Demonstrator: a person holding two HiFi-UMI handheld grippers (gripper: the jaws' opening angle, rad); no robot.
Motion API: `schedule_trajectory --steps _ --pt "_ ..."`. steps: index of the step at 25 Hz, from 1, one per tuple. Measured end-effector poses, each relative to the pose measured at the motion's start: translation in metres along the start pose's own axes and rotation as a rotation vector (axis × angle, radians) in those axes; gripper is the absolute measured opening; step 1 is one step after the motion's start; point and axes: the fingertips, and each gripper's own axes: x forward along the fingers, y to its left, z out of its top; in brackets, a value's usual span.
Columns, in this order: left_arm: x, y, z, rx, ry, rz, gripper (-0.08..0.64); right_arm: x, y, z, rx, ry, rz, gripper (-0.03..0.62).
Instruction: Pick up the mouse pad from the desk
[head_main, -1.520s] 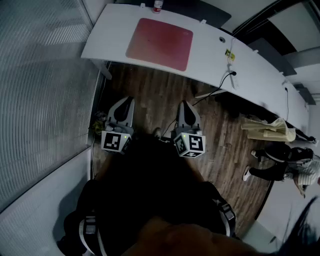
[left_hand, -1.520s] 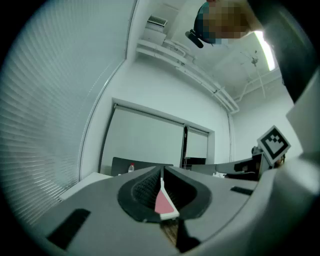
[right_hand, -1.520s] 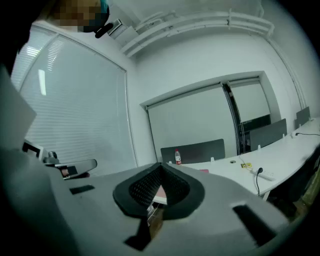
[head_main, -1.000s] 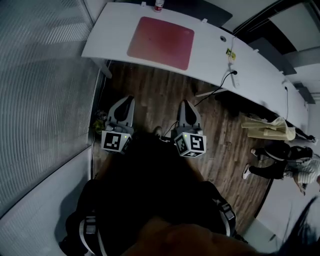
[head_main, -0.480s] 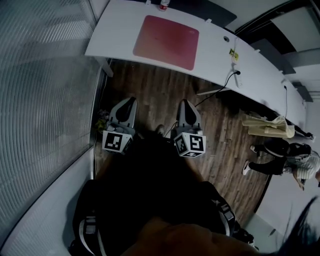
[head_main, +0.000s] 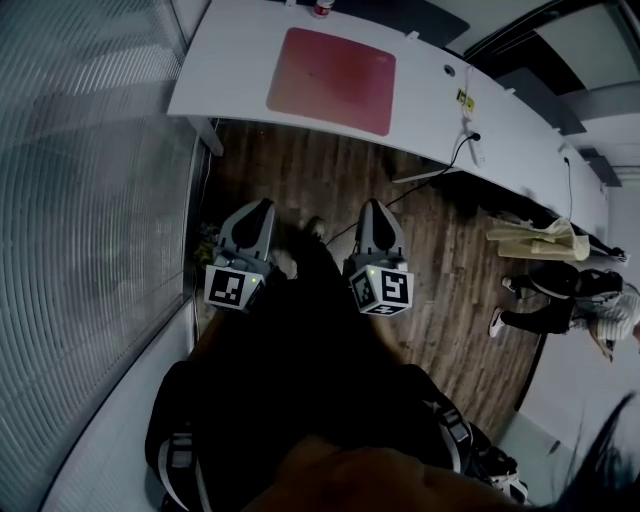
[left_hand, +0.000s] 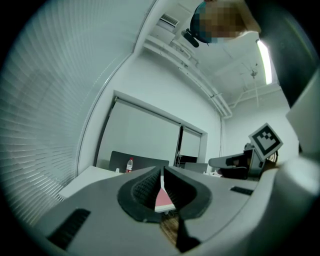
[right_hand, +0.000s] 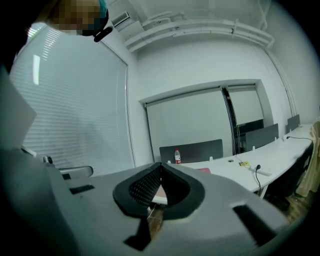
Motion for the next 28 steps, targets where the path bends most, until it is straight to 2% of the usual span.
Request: schedule_trajectory --steps 7,13,20,24,26,28 --pt "0.018 0.004 -0.003 -0.005 0.006 0.016 0.017 0.02 -0.007 -0.005 0.01 0.013 0.019 0.002" --pt "0.056 0.013 -0.007 0.0 0.013 0.037 0.017 0.06 -0.029 -0.005 0.01 0.016 0.038 0.002" --pt "0.137 0.031 -0.011 0.011 0.049 0.056 0.017 0.131 -0.079 0.004 0.052 0.014 0.049 0.002" --pt "0.191 0.034 -0.003 0.029 0.005 0.06 0.017 0.17 -0.113 0.018 0.053 0.006 0.043 0.002" --pt "0.216 0.032 -0.005 0.019 0.047 0.052 0.017 0.19 -0.131 0.021 0.043 0.015 0.041 0.002" --pt "0.241 0.031 -0.005 0.021 0.052 0.053 0.017 0.208 -0.149 0.021 0.025 0.035 0.036 0.002"
